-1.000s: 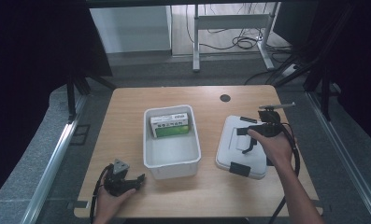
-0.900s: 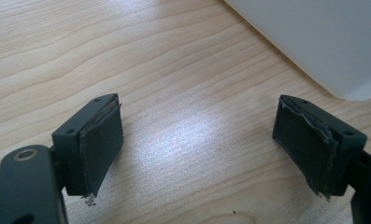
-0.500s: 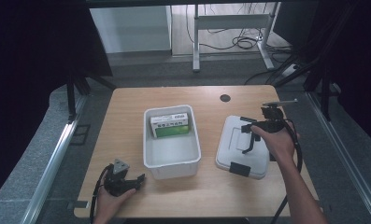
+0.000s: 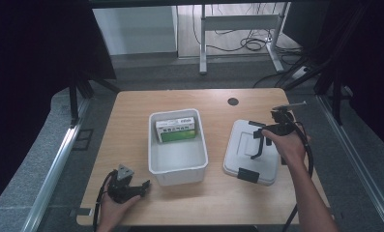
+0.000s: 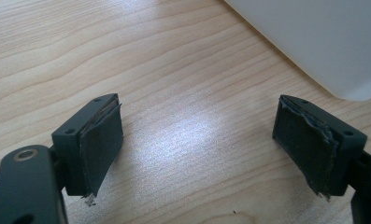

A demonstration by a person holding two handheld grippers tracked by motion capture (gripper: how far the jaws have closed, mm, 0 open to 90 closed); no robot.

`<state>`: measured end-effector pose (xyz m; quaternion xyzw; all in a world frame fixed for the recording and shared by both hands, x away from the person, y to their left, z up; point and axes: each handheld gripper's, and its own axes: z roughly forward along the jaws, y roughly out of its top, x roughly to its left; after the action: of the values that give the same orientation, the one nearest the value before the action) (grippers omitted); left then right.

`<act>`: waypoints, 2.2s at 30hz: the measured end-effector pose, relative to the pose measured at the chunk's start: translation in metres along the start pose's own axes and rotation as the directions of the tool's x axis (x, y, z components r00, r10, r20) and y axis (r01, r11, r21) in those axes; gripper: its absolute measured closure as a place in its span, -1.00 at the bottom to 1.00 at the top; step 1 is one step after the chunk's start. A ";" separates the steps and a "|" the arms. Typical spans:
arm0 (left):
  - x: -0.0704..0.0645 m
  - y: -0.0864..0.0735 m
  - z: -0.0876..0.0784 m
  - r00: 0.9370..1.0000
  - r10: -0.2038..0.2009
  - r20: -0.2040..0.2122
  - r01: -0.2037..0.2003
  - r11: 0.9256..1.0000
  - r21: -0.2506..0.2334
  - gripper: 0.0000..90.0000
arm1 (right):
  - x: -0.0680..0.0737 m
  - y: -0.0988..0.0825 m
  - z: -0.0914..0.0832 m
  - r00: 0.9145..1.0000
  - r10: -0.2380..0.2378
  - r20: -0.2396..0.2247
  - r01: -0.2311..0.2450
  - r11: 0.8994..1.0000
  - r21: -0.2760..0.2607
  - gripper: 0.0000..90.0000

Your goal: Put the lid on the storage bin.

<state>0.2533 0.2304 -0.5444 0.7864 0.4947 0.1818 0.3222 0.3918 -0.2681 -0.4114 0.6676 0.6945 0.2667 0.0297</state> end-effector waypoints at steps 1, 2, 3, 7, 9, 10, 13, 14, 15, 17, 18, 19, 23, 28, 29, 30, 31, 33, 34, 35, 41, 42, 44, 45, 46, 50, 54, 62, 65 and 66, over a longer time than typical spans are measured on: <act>0.000 0.000 0.000 1.000 0.000 0.000 0.000 1.000 0.000 -0.65 | 0.000 0.001 0.001 1.000 0.003 0.001 -0.003 1.000 0.003 0.00; 0.000 0.000 0.000 1.000 0.000 0.000 0.000 1.000 0.000 -0.65 | 0.000 0.001 0.001 1.000 0.005 0.001 -0.005 1.000 0.006 0.02; 0.000 0.000 0.000 1.000 0.000 0.000 0.000 1.000 0.000 -0.65 | 0.000 0.002 0.002 1.000 0.005 0.002 -0.005 1.000 0.009 0.03; 0.000 0.000 0.000 1.000 0.000 0.000 0.000 1.000 0.000 -0.65 | -0.005 0.003 0.007 0.999 0.028 0.019 -0.028 0.999 0.039 0.09; 0.000 0.000 0.000 1.000 0.000 0.000 0.000 1.000 0.000 -0.65 | -0.007 0.003 0.008 0.999 0.030 0.021 -0.031 0.998 0.051 0.11; 0.000 0.000 0.000 1.000 0.000 0.000 0.000 1.000 0.000 -0.65 | -0.008 0.004 0.009 0.999 0.034 0.024 -0.035 0.998 0.058 0.12; 0.000 0.000 0.000 1.000 0.000 0.000 0.000 1.000 0.000 -0.65 | -0.011 0.003 0.012 0.999 0.049 0.013 -0.050 0.997 0.064 0.16; 0.000 0.000 0.000 1.000 0.000 0.000 0.000 1.000 0.000 -0.65 | -0.014 0.002 0.014 0.998 0.058 0.014 -0.058 0.996 0.072 0.17; 0.000 0.000 0.000 1.000 0.000 0.001 0.000 1.000 0.000 -0.65 | -0.014 0.002 0.014 0.998 0.058 0.014 -0.058 0.996 0.072 0.17; 0.000 0.000 0.000 1.000 0.000 0.000 0.000 1.000 0.000 -0.65 | -0.017 0.001 0.018 0.997 0.071 0.007 -0.072 0.994 0.084 0.19; 0.000 0.000 0.000 1.000 0.000 0.001 0.000 1.000 0.000 -0.65 | -0.018 0.000 0.019 0.997 0.074 0.003 -0.074 0.994 0.086 0.20; 0.000 0.000 0.000 1.000 0.000 0.001 0.000 1.000 0.000 -0.65 | -0.018 0.000 0.021 0.997 0.081 0.001 -0.081 0.993 0.090 0.21; 0.000 0.000 0.000 1.000 0.000 0.001 0.000 1.000 0.000 -0.65 | -0.019 0.000 0.025 0.997 0.080 -0.001 -0.080 0.990 0.120 0.25; 0.000 0.000 0.000 1.000 0.000 0.001 0.000 1.000 0.000 -0.65 | -0.021 0.002 0.027 0.995 0.102 -0.002 -0.100 0.986 0.132 0.32; 0.000 0.000 0.000 1.000 0.000 0.001 0.000 1.000 0.000 -0.65 | -0.021 0.001 0.029 0.995 0.103 0.002 -0.103 0.984 0.143 0.33; 0.000 0.000 0.000 1.000 0.000 0.001 0.000 1.000 0.000 -0.65 | -0.022 0.002 0.032 0.994 0.106 0.009 -0.106 0.982 0.154 0.35; 0.000 0.000 0.000 1.000 0.000 0.001 0.000 1.000 0.000 -0.65 | -0.023 0.001 0.033 0.994 0.110 0.007 -0.110 0.982 0.151 0.37; 0.000 0.000 0.000 1.000 0.000 0.001 0.000 1.000 -0.001 -0.65 | -0.024 0.001 0.037 0.992 0.124 0.004 -0.123 0.980 0.157 0.39; 0.000 0.000 0.000 1.000 0.000 0.001 0.000 1.000 -0.001 -0.65 | -0.025 0.000 0.041 0.992 0.127 0.004 -0.126 0.978 0.167 0.39; 0.000 0.000 0.000 1.000 0.000 0.001 0.000 1.000 -0.001 -0.65 | -0.025 -0.001 0.043 0.992 0.127 0.005 -0.126 0.977 0.171 0.40; 0.000 0.000 0.000 1.000 0.000 0.002 0.000 1.000 -0.001 -0.65 | -0.028 -0.003 0.056 0.988 0.153 0.004 -0.150 0.968 0.202 0.61; 0.000 0.000 0.001 1.000 0.000 0.001 0.000 1.000 -0.001 -0.65 | -0.028 -0.003 0.056 0.987 0.161 0.008 -0.159 0.966 0.203 0.67; 0.000 0.000 0.001 1.000 0.000 0.001 0.000 1.000 -0.001 -0.65 | -0.027 -0.003 0.057 0.982 0.189 0.010 -0.186 0.959 0.213 0.78; 0.000 0.000 0.001 1.000 0.000 0.002 0.000 1.000 -0.001 -0.65 | -0.028 -0.004 0.057 0.975 0.221 0.009 -0.218 0.952 0.215 0.81; 0.000 0.000 0.001 1.000 0.000 0.001 0.000 1.000 -0.001 -0.65 | -0.028 -0.004 0.057 0.975 0.221 0.009 -0.218 0.952 0.215 0.81; 0.000 0.001 0.001 1.000 0.000 0.001 0.000 1.000 0.000 -0.65 | -0.030 -0.004 0.056 0.961 0.278 0.004 -0.273 0.939 0.210 0.84; 0.000 0.001 0.001 1.000 0.001 0.003 -0.001 1.000 0.000 -0.65 | -0.031 -0.006 0.056 0.948 0.317 -0.005 -0.309 0.928 0.206 0.87; 0.001 0.001 0.001 1.000 0.002 0.003 -0.002 1.000 0.000 -0.66 | -0.026 -0.003 0.045 0.939 0.344 -0.026 -0.333 0.923 0.190 0.88; 0.001 0.001 0.001 1.000 0.002 0.003 -0.002 1.000 0.000 -0.66 | -0.022 -0.001 0.038 0.944 0.328 -0.034 -0.317 0.931 0.178 0.88; 0.001 0.001 0.001 1.000 0.002 0.004 -0.002 1.000 0.000 -0.66 | -0.021 0.000 0.035 0.945 0.324 -0.035 -0.314 0.933 0.175 0.88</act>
<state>0.2551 0.2302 -0.5446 0.7871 0.4935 0.1805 0.3230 0.4081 -0.2763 -0.4479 0.7628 0.5974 0.2297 -0.0921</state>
